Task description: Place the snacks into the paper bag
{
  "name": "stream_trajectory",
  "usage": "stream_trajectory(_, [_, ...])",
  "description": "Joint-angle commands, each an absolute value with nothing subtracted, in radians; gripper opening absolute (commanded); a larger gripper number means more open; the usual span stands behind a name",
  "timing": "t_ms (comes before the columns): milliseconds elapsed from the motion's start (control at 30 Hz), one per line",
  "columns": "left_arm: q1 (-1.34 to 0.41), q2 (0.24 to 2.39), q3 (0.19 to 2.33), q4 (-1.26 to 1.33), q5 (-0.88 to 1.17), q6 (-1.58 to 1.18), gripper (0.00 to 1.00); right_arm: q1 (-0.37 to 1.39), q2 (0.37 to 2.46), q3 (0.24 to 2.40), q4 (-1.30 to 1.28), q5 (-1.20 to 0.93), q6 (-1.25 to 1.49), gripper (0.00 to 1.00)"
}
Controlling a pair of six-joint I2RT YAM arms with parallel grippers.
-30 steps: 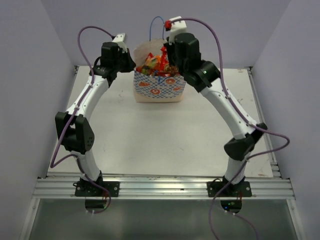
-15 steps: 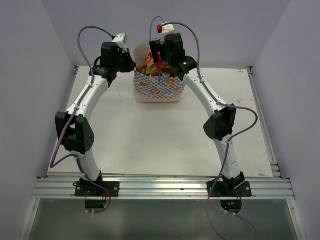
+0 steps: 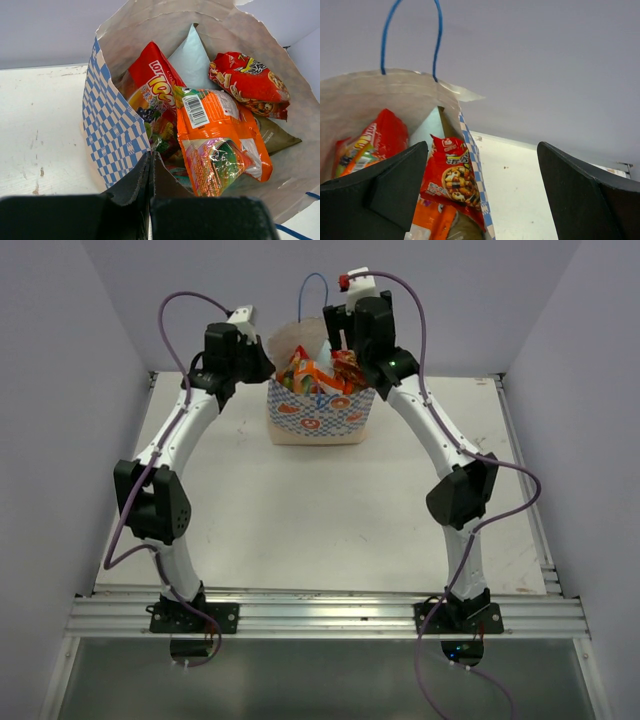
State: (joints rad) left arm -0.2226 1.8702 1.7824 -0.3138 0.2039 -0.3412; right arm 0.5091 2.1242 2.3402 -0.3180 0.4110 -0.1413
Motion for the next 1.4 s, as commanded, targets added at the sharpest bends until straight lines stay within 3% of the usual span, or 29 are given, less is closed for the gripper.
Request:
stream_trajectory(0, [-0.213,1.888,1.833,-0.282,0.210,-0.350,0.00,0.485,2.111,2.307,-0.302,0.440,-0.157,0.95])
stream_trajectory(733, [-0.207,1.885,1.838,-0.302,0.195,-0.328,0.00,0.408,2.224,2.272,-0.364,0.354,-0.083,0.90])
stream_trajectory(900, [-0.203,1.887,1.836,-0.302,0.195,-0.328,0.00,0.408,2.221,2.260,-0.396,0.351,-0.066,0.83])
stream_trajectory(1367, [-0.202,1.894,1.835,-0.295,0.199,-0.336,0.00,0.417,2.168,2.310,-0.397,0.245,-0.026,0.86])
